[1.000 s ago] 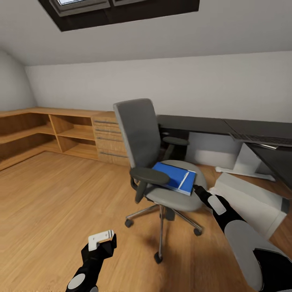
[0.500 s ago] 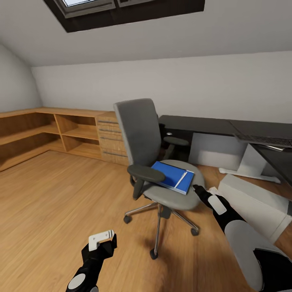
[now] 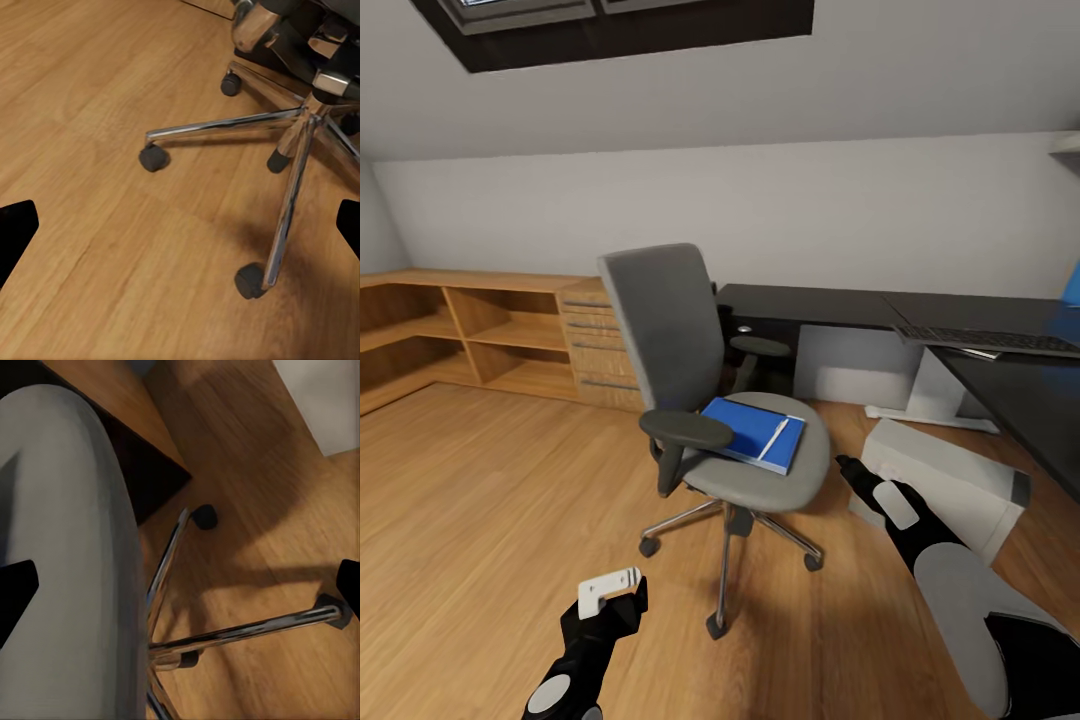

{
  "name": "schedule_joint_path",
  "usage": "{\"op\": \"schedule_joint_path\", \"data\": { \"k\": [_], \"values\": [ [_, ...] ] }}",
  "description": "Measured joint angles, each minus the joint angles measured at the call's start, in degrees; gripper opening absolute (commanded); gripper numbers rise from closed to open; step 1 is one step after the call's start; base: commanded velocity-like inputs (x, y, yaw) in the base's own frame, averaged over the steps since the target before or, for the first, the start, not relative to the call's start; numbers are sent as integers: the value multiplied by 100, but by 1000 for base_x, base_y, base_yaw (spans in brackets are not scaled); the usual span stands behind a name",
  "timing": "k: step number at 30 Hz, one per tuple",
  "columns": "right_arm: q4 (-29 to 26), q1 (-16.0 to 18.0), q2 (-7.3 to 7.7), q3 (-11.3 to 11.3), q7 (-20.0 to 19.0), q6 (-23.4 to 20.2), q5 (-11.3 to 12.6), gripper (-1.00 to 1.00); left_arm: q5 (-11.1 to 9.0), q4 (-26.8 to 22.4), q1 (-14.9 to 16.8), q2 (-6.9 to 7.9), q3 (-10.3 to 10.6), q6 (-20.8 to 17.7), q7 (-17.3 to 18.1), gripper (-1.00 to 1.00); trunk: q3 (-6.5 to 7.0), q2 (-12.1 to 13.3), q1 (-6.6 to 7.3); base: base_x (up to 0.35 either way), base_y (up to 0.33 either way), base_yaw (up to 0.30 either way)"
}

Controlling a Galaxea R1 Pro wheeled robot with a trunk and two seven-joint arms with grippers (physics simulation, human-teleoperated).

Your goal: In the bedroom, organize the workspace by keeping the computer under the desk, ensuring the monitor is on the desk, placing the keyboard on the desk next to the monitor, placing the mouse on the desk next to the keyboard, moving the folder from the swivel chair onto the desk next to the mouse, stacking the notebook on top of the folder with the pen on top of the notebook, and positioning the swivel chair next to the desk.

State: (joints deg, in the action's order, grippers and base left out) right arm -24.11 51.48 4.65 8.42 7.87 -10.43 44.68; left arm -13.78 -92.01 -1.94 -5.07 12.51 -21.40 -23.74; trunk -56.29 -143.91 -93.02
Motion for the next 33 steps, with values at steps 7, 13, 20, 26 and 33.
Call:
{"op": "schedule_joint_path", "data": {
  "k": [7, 13, 20, 26, 33],
  "values": [
    [-6, -6, 0, -11, -7, 15, -23, 100, 0, 0, 0, -1, 2, 0, 0, 100, 0, 0, 0, 0, 0, -10],
    [-8, -7, 3, -15, -7, 13, -31, 100, 0, 2, 0, -1, 1, 0, 0, 100, 0, 0, 0, 0, 0, -1],
    [-17, -7, 2, -9, 16, 7, -16, 100, 0, 16, -1, 0, 0, 0, 0, 100, 0, 0, 0, 0, 0, 0],
    [-18, -7, 2, -7, 12, 12, -21, 100, 8, 42, 0, 5, 0, 1, -4, 100, 0, 0, 3, 220, 0, 0],
    [-18, -7, 7, -6, 17, 16, -23, 100, 15, 44, 0, 5, 4, 8, -7, 100, 0, 0, 3, 216, -22, 0]
  ]
}}
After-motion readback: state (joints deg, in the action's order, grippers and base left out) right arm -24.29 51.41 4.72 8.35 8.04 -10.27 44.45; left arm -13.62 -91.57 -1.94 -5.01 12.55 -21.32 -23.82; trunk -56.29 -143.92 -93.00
